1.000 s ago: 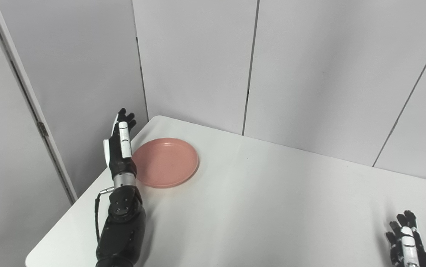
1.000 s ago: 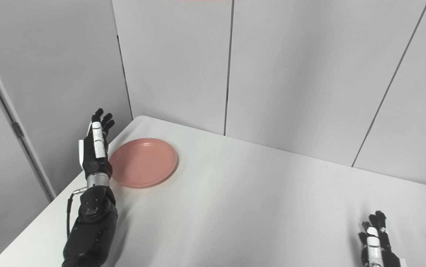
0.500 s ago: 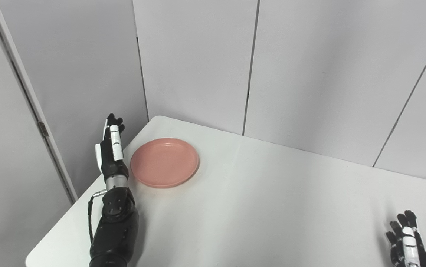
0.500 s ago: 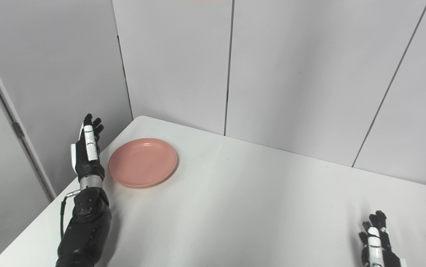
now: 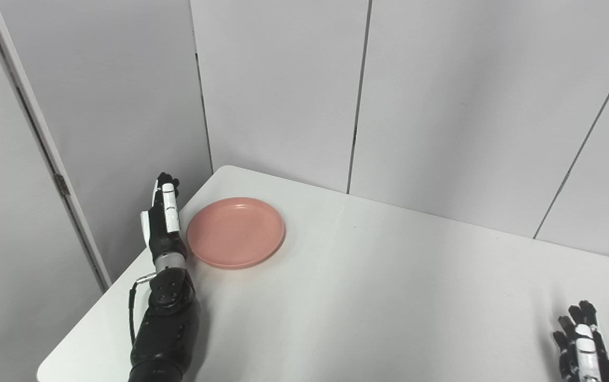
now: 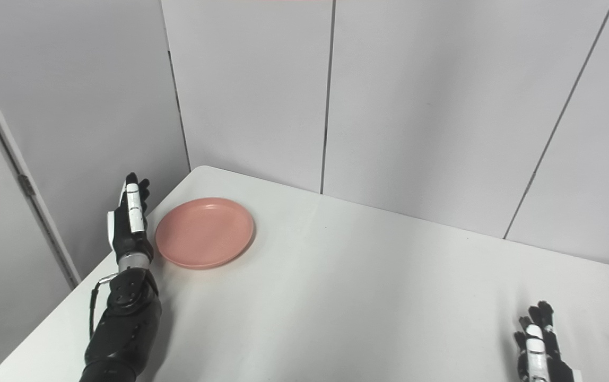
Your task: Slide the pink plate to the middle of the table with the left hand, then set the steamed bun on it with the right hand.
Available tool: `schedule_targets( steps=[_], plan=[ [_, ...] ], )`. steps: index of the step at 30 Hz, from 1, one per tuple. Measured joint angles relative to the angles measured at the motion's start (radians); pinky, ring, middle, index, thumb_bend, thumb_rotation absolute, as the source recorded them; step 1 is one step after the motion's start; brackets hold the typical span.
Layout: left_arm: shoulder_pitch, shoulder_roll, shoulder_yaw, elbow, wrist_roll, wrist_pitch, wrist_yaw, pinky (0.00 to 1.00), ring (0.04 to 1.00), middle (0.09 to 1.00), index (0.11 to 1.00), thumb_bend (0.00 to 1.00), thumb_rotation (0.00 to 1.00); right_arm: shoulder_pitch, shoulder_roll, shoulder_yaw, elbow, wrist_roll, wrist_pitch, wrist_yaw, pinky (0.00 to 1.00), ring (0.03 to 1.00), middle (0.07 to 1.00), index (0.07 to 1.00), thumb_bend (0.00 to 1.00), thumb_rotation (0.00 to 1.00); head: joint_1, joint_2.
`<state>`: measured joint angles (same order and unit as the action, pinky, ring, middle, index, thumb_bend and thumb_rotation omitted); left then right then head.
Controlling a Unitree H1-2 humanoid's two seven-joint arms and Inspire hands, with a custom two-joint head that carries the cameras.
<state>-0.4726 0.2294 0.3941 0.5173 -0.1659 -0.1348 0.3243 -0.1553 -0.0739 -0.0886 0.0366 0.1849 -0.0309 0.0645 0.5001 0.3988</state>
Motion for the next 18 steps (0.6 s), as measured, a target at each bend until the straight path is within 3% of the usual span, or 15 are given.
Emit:
schedule_targets(
  steps=[8, 15, 18],
  plan=[
    [0.0, 0.005, -0.023, 0.027, -0.005, 0.009, -0.034, 1.0, 0.932, 0.901, 0.912, 0.71, 1.0, 0.0, 0.0, 0.0, -0.001, -0.002, 0.0, 0.0, 1.0, 1.0, 1.0, 1.0, 0.38, 0.84, 0.002, 0.002],
    [-0.001, 0.006, -0.021, 0.01, -0.027, 0.074, -0.055, 1.0, 0.926, 0.903, 0.912, 0.74, 1.0, 0.0, 0.0, -0.001, -0.001, 0.003, 0.0, 0.0, 1.0, 1.0, 1.0, 1.0, 0.39, 0.82, 0.0, 0.002],
    [0.0, 0.006, -0.014, -0.011, -0.074, 0.101, -0.095, 0.97, 0.915, 0.899, 0.91, 0.77, 1.0, 0.001, -0.001, -0.001, -0.002, 0.002, 0.0, 0.0, 1.0, 1.0, 1.0, 1.0, 0.38, 0.82, -0.002, 0.005]
  ],
)
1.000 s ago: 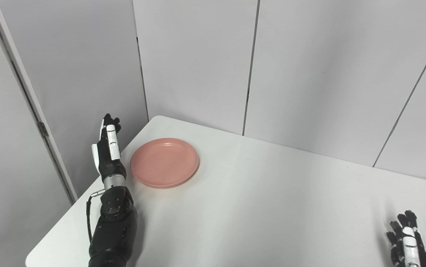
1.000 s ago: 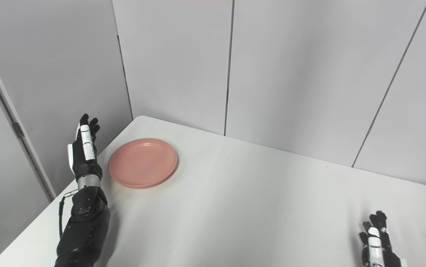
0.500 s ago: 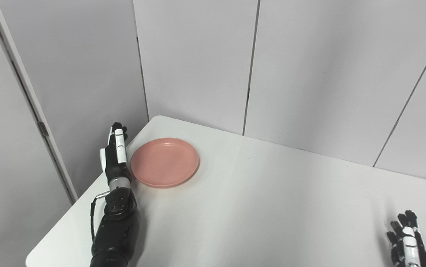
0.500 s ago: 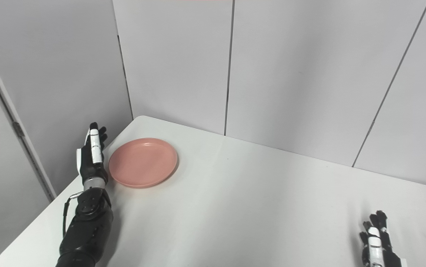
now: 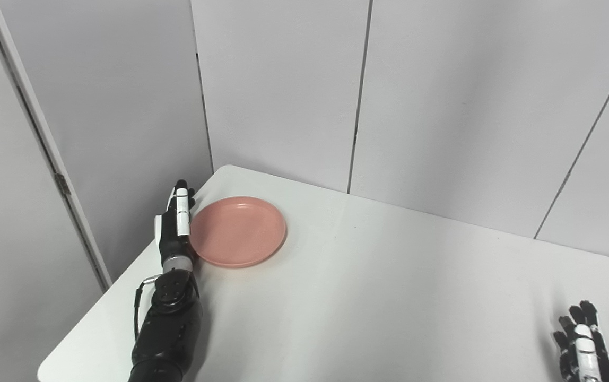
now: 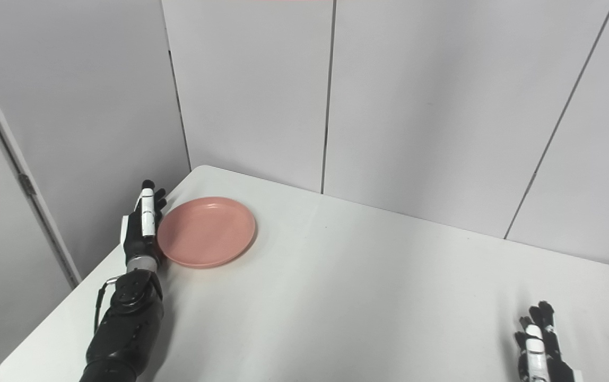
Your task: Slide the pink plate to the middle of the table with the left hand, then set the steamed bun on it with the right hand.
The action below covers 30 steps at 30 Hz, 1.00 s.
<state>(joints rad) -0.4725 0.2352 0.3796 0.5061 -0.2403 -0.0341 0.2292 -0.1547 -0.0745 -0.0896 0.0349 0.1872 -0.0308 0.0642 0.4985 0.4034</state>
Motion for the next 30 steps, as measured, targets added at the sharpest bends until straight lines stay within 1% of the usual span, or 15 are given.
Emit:
schedule_targets(
  steps=[3, 7, 11, 17, 22, 26, 30],
  plan=[
    [0.001, 0.001, -0.002, -0.011, -0.037, 0.025, -0.041, 0.94, 0.894, 0.88, 0.893, 0.78, 1.0, 0.0, 0.0, 0.0, -0.001, 0.0, 0.0, 0.0, 1.0, 1.0, 1.0, 1.0, 0.38, 0.82, -0.002, 0.002],
    [0.01, -0.004, -0.011, -0.025, -0.068, 0.033, -0.082, 0.93, 0.889, 0.879, 0.894, 0.8, 1.0, 0.0, 0.0, 0.0, -0.001, 0.001, 0.0, 0.0, 1.0, 1.0, 1.0, 1.0, 0.37, 0.82, -0.003, 0.002],
    [0.01, -0.013, -0.013, -0.029, -0.104, 0.035, -0.121, 0.89, 0.878, 0.864, 0.878, 0.79, 1.0, 0.0, 0.0, 0.001, -0.001, 0.0, 0.0, 0.0, 1.0, 1.0, 1.0, 1.0, 0.37, 0.82, -0.005, 0.002],
    [0.01, -0.014, -0.013, -0.027, -0.127, 0.034, -0.152, 0.91, 0.874, 0.865, 0.873, 0.77, 1.0, 0.0, 0.0, 0.001, -0.001, 0.0, 0.0, 0.0, 1.0, 1.0, 1.0, 1.0, 0.38, 0.81, -0.003, 0.002],
    [0.008, -0.025, -0.022, -0.027, -0.126, 0.032, -0.157, 0.88, 0.864, 0.857, 0.864, 0.78, 1.0, 0.0, -0.002, 0.001, -0.001, -0.001, 0.0, 0.0, 1.0, 1.0, 1.0, 1.0, 0.38, 0.81, 0.0, 0.005],
    [0.005, -0.033, -0.038, -0.027, -0.123, 0.032, -0.163, 0.86, 0.857, 0.853, 0.86, 0.79, 1.0, 0.0, -0.002, 0.0, -0.001, 0.001, 0.0, 0.0, 1.0, 1.0, 1.0, 1.0, 0.38, 0.79, 0.0, 0.005],
    [0.001, -0.042, -0.057, -0.027, -0.106, 0.032, -0.162, 0.87, 0.868, 0.857, 0.862, 0.81, 1.0, 0.0, -0.001, 0.0, -0.001, 0.001, 0.0, 0.0, 1.0, 1.0, 1.0, 1.0, 0.38, 0.79, -0.002, 0.006]
  ],
)
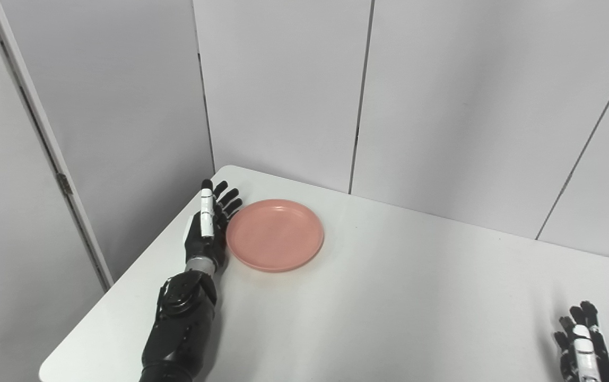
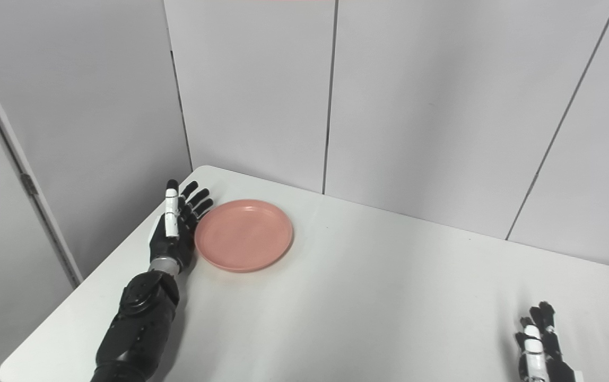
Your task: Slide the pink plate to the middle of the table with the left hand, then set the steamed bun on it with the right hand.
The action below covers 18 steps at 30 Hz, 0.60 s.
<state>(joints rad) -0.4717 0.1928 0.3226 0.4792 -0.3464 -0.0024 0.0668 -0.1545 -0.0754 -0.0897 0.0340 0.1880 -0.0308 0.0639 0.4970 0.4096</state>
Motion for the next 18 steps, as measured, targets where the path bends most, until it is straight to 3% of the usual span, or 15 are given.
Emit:
schedule_targets(
  steps=[18],
  plan=[
    [0.0, -0.003, -0.056, 0.004, 0.028, -0.006, -0.023, 0.88, 0.864, 0.856, 0.868, 0.79, 1.0, 0.0, -0.001, 0.0, 0.0, -0.003, 0.0, 0.0, 1.0, 1.0, 1.0, 1.0, 0.38, 0.8, 0.002, 0.002]
  ],
)
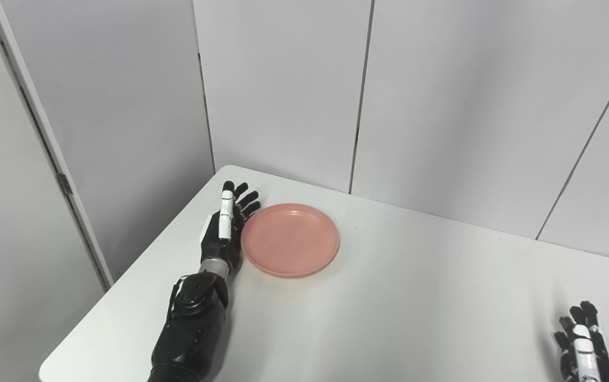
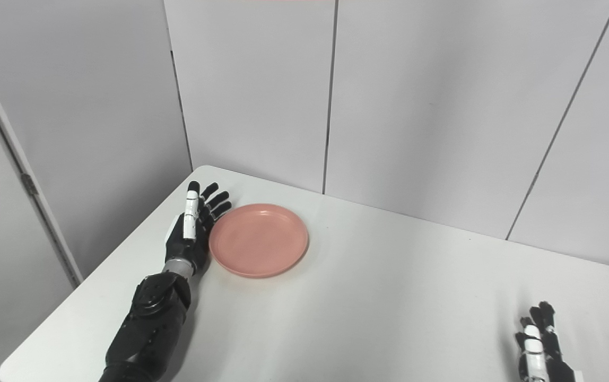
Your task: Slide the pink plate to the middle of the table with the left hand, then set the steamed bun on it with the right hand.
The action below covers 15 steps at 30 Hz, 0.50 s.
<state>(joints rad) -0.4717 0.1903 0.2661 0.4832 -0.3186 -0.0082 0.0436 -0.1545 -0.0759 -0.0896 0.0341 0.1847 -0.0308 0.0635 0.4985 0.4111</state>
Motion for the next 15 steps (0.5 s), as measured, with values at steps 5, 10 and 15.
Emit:
schedule_targets(
  steps=[5, 10, 15],
  plan=[
    [0.0, -0.001, -0.009, 0.0, 0.0, 0.0, -0.01, 0.87, 0.865, 0.856, 0.865, 0.79, 1.0, 0.0, 0.0, 0.0, 0.0, 0.0, 0.0, -0.002, 1.0, 1.0, 1.0, 1.0, 0.38, 0.78, 0.0, 0.002],
    [0.0, -0.002, -0.017, 0.0, 0.0, 0.0, -0.012, 0.88, 0.862, 0.856, 0.865, 0.79, 1.0, 0.0, 0.0, -0.001, 0.0, 0.002, 0.0, -0.002, 1.0, 1.0, 1.0, 1.0, 0.38, 0.78, 0.0, 0.005],
    [0.0, -0.002, -0.025, 0.0, 0.001, 0.0, -0.015, 0.88, 0.863, 0.856, 0.864, 0.78, 1.0, 0.0, 0.0, -0.001, -0.001, 0.002, 0.0, -0.002, 1.0, 1.0, 1.0, 1.0, 0.39, 0.78, 0.0, 0.003]
  ],
)
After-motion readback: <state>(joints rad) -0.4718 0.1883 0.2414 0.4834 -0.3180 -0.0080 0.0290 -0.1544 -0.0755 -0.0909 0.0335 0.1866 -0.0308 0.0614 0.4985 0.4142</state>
